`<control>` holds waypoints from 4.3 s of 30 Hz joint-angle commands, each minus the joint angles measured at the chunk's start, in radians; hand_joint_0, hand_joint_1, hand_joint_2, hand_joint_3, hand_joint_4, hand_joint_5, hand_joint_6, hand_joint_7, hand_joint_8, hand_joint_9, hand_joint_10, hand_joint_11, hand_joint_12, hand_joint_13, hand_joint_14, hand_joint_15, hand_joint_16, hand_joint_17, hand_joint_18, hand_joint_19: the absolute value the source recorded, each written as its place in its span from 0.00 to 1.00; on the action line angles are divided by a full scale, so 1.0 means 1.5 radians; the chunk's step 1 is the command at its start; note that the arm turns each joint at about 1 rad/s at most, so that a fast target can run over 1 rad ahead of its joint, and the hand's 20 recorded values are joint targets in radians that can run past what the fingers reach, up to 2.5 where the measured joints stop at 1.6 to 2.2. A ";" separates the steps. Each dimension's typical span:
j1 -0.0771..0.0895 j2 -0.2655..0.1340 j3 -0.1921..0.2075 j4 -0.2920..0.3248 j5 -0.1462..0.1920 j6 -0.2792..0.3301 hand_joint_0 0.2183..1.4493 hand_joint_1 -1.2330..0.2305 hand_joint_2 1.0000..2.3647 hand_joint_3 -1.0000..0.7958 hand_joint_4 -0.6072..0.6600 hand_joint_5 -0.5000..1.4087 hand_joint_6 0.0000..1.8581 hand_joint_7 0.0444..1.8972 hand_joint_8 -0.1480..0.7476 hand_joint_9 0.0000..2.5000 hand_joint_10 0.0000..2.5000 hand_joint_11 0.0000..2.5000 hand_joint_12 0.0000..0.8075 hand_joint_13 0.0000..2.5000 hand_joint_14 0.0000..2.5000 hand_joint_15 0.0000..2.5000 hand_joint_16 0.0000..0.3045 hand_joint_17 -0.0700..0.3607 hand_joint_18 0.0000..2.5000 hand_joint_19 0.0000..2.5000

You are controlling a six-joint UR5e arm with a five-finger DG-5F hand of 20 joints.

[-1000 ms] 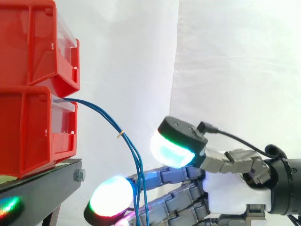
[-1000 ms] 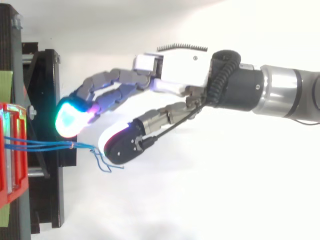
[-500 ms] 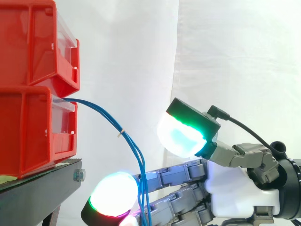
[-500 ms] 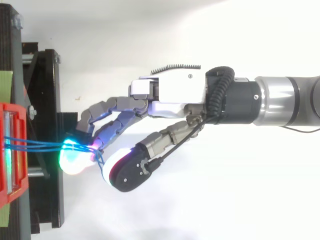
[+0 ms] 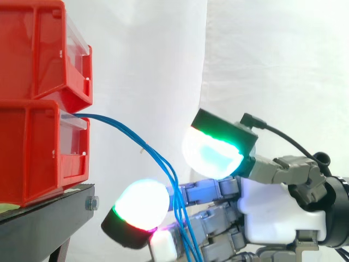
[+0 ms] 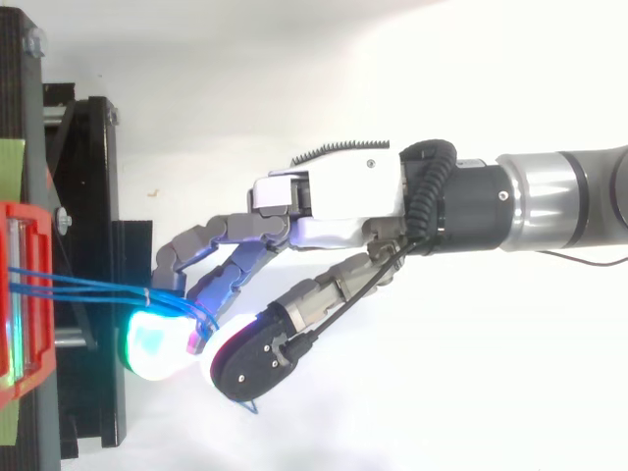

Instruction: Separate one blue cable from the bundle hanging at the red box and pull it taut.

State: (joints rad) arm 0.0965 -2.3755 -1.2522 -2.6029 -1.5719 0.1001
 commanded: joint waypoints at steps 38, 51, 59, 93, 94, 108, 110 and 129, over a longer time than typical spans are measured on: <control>-0.046 0.007 0.002 0.038 -0.018 -0.033 0.37 0.49 0.01 0.35 0.65 0.20 0.27 0.58 0.49 0.36 0.01 0.18 0.37 0.28 0.00 0.13 0.09 0.31 0.23 0.11; -0.046 0.007 0.002 0.044 -0.018 -0.033 0.38 0.48 0.01 0.46 0.65 0.21 0.27 0.59 0.52 0.41 0.01 0.18 0.38 0.31 0.01 0.15 0.10 0.32 0.25 0.11; -0.052 0.007 0.002 0.070 -0.008 -0.040 0.37 0.48 0.01 0.41 0.65 0.22 0.27 0.59 0.53 0.42 0.01 0.18 0.39 0.32 0.01 0.15 0.10 0.31 0.26 0.10; -0.046 0.008 0.003 0.075 -0.006 -0.048 0.36 0.33 0.02 0.47 0.60 0.17 0.43 0.55 0.52 0.45 0.01 0.53 0.42 0.33 0.01 0.20 0.10 0.33 0.28 0.10; -0.046 0.007 0.003 0.075 -0.006 -0.046 0.36 0.34 0.02 0.46 0.61 0.16 0.44 0.54 0.50 0.46 0.00 0.60 0.43 0.35 0.01 0.22 0.10 0.33 0.28 0.10; -0.050 0.008 0.014 0.062 -0.008 -0.031 0.38 0.35 0.02 0.43 0.61 0.16 0.44 0.52 0.48 0.37 0.43 0.60 0.40 0.50 0.01 0.69 0.13 0.37 0.36 0.23; -0.051 0.008 0.017 0.057 -0.009 -0.028 0.38 0.35 0.02 0.43 0.61 0.16 0.44 0.52 0.48 0.37 0.45 0.60 0.40 0.49 0.09 0.69 0.14 0.38 0.37 0.25; -0.052 0.060 0.020 -0.085 -0.008 -0.035 0.43 0.27 0.01 0.38 0.58 0.15 0.45 0.45 0.48 0.35 0.50 0.57 0.42 0.47 0.22 0.67 0.14 0.38 0.38 0.26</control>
State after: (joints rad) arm 0.0135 -2.2851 -1.2229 -2.7258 -1.5879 0.0488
